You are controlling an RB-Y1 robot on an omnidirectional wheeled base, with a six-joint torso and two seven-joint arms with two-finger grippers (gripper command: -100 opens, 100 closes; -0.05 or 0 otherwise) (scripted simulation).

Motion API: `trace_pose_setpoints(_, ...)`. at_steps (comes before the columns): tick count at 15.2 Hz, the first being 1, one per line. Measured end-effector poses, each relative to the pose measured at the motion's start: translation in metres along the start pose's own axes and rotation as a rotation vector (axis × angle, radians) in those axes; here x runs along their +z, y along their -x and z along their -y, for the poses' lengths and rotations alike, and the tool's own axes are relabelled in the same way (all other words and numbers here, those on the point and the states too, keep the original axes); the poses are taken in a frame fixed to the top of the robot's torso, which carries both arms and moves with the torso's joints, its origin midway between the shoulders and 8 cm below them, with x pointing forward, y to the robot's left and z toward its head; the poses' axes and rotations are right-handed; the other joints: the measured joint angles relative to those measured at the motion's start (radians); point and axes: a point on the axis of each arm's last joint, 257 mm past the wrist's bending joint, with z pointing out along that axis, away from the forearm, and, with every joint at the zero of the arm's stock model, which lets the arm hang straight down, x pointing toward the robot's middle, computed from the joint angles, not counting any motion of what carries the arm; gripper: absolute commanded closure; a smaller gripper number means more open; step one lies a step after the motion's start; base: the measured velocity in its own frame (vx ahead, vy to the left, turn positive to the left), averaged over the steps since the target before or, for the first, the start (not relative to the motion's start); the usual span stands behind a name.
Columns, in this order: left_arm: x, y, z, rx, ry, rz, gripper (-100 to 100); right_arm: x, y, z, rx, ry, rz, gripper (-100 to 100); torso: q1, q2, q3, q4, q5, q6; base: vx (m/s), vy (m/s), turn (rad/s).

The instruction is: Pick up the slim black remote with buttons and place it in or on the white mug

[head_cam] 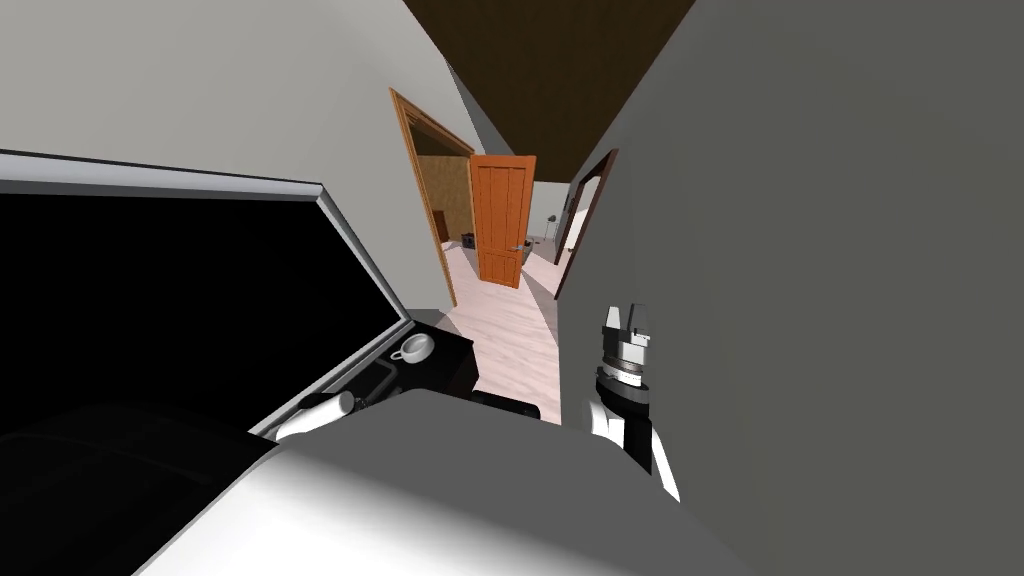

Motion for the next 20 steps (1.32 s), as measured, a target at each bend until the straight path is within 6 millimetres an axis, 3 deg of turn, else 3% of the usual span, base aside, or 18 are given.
trace_pose_setpoints(9, 0.003, 0.046, -0.041, -0.173, 0.155, 0.08, -100, 0.0, 0.0, 0.0, 0.0, 0.0, 0.0, 0, 0.001, 0.0, 0.0, 0.0, 0.0, 0.0, 0.048, 0.018, -0.036)
trace_pose_setpoints(15, 0.016, 0.039, -0.062, -0.193, 0.161, 0.081, -100, 0.0, 0.0, 0.0, 0.0, 0.0, 0.0, 0, 0.003, 0.006, 0.004, 0.001, 0.001, 0.0, -0.025, 0.047, -0.064)
trace_pose_setpoints(16, 0.017, 0.039, -0.062, -0.194, 0.159, 0.08, 100, 0.0, 0.0, 0.0, 0.0, 0.0, 0.0, 0, 0.001, 0.006, 0.003, 0.001, 0.0, 0.0, -0.004, 0.004, -0.014)
trace_pose_setpoints(20, 0.018, 0.039, -0.066, -0.196, 0.167, 0.081, 100, 0.0, 0.0, 0.0, 0.0, 0.0, 0.0, 0, 0.007, 0.004, 0.002, 0.001, 0.002, 0.0, -0.001, -0.007, 0.002)
